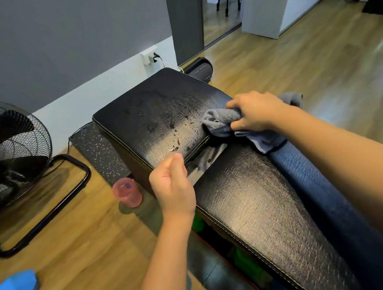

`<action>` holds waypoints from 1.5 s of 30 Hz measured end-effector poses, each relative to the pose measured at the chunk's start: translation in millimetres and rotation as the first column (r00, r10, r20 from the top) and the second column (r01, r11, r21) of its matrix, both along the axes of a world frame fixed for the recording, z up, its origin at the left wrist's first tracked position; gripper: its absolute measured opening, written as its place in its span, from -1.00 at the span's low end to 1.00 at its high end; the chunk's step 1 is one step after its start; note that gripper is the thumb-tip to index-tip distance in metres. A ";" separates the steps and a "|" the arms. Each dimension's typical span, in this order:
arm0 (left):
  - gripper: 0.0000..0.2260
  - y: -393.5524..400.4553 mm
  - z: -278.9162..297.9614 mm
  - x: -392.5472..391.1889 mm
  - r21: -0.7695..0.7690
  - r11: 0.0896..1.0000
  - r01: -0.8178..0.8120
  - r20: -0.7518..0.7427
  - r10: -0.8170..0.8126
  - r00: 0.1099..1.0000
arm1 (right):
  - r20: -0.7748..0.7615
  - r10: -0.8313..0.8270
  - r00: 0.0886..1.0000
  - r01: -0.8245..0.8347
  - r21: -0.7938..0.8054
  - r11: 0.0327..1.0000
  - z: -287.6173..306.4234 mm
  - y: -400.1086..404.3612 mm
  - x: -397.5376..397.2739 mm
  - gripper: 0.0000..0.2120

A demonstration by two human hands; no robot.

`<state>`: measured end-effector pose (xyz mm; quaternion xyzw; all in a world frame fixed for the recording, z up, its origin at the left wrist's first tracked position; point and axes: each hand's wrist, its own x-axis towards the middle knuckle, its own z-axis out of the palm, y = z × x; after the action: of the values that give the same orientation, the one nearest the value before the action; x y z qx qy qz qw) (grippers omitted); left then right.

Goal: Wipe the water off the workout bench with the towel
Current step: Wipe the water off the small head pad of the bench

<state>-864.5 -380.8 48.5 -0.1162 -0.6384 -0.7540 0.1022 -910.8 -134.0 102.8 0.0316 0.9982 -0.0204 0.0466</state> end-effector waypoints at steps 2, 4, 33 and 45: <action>-0.58 -2.2 1.5 3.3 -0.055 0.998 0.012 -0.020 -0.013 1.000 | 0.013 -0.035 0.999 0.035 -0.037 0.999 2.1 7.7 -6.2 -0.77; -0.53 -7.1 4.6 5.2 -0.109 0.994 0.003 -0.053 -0.009 0.999 | 0.005 -0.091 0.996 0.091 0.045 0.995 2.5 21.7 -7.7 -0.78; -0.62 -7.6 30.0 -76.5 -0.026 0.997 -0.078 -0.034 0.078 0.996 | -0.085 0.394 0.915 -0.382 0.127 0.915 -11.7 -54.7 40.4 -0.55; -0.64 -20.3 -12.0 -99.2 -0.439 0.885 -0.152 -0.300 0.015 0.954 | -0.126 -0.067 0.990 0.082 0.123 0.989 -16.4 13.3 1.0 -0.54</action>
<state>-963.7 -401.2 36.5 -0.2174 -0.7805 -0.5523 0.1965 -909.8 -120.7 86.4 0.0706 0.9966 0.0400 -0.0170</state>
